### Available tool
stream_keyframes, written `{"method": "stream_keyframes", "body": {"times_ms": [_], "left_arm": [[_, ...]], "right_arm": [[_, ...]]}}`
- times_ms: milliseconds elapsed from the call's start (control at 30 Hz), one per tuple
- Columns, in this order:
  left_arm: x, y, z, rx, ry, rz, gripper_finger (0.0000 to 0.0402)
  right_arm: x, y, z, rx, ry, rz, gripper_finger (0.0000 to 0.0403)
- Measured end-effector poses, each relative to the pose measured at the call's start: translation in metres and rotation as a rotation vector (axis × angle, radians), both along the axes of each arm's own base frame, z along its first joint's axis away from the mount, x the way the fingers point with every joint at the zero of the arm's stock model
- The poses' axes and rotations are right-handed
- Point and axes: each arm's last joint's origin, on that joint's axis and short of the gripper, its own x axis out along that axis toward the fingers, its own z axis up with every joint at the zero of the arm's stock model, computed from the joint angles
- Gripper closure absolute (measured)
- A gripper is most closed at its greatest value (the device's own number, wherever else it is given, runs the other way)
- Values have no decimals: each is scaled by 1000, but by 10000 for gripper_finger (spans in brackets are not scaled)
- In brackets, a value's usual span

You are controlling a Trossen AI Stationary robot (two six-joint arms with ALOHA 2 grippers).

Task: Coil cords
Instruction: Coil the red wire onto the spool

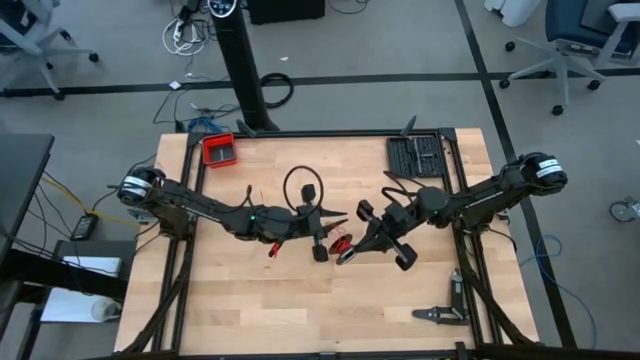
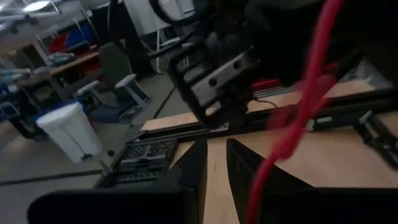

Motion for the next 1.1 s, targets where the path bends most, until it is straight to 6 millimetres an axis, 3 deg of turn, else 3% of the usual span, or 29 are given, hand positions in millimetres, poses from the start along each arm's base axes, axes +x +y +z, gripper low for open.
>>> {"method": "stream_keyframes", "body": {"times_ms": [233, 700, 1100], "left_arm": [[2, 5, 0, -91, -14, -73, 337], [2, 5, 0, -99, -20, -94, 337], [16, 2, -19, -49, -29, -90, 337]], "right_arm": [[-2, 4, 8, 14, -115, -77, 401], [-16, 29, 22, -85, -358, -272, 401], [-31, 52, 28, -163, -449, -425, 402]]}}
